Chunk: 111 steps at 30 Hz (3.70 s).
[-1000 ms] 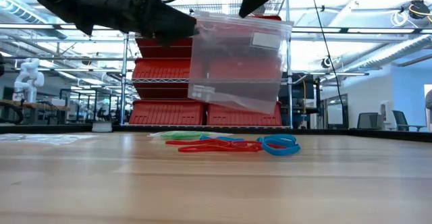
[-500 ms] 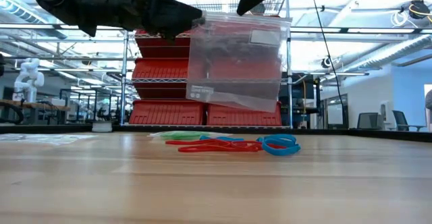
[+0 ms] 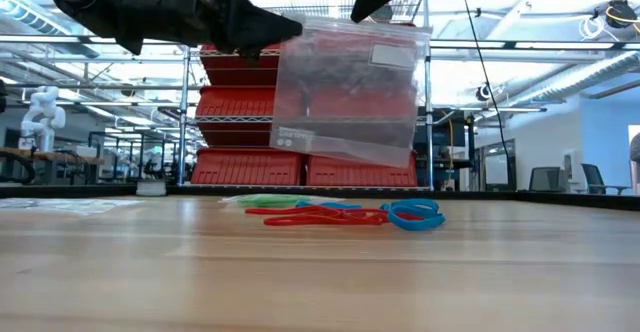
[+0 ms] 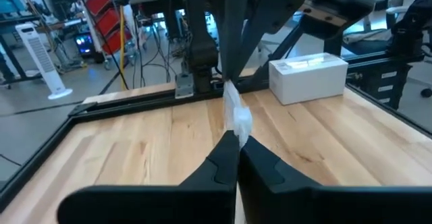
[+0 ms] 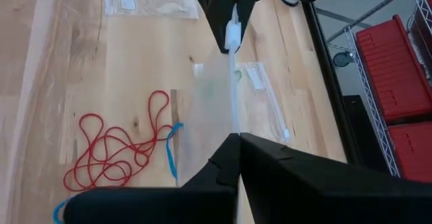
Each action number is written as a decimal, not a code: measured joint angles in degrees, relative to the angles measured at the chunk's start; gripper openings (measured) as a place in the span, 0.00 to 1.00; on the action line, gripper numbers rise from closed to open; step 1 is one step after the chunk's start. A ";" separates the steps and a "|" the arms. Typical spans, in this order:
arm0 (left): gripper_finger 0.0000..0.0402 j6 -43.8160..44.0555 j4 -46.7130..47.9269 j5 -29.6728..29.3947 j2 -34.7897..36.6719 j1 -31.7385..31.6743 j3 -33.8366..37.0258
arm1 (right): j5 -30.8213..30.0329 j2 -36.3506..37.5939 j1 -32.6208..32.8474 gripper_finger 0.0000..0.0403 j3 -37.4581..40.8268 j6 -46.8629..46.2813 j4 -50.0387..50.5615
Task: Sort rubber bands
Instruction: Open the bottom right transparent zip bag
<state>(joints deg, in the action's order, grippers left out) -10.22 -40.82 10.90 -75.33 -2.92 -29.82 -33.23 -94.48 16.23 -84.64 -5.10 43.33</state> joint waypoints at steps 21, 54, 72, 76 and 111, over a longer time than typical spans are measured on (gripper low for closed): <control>0.01 -1.20 1.03 -1.81 0.04 0.01 0.00 | 7.19 -5.08 -5.39 0.32 -0.07 4.26 -17.30; 0.00 -1.18 0.87 -2.34 -0.02 0.04 -0.02 | 5.84 -1.07 -0.81 0.02 -0.07 -8.19 8.56; 0.00 -1.14 0.90 -2.34 0.00 0.02 -0.07 | 4.75 0.17 2.39 0.02 -0.07 -24.03 21.71; 0.00 -1.13 0.87 -2.34 0.09 0.02 -0.07 | 4.68 0.35 3.27 0.05 0.06 -22.34 19.70; 0.00 -0.70 1.07 -2.84 0.09 -0.07 -0.02 | 0.07 -3.52 -2.71 0.00 -1.79 -2.44 2.55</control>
<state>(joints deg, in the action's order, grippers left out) -10.92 -39.75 8.05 -75.24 -2.98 -29.85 -33.16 -98.00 13.52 -86.43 -7.55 45.88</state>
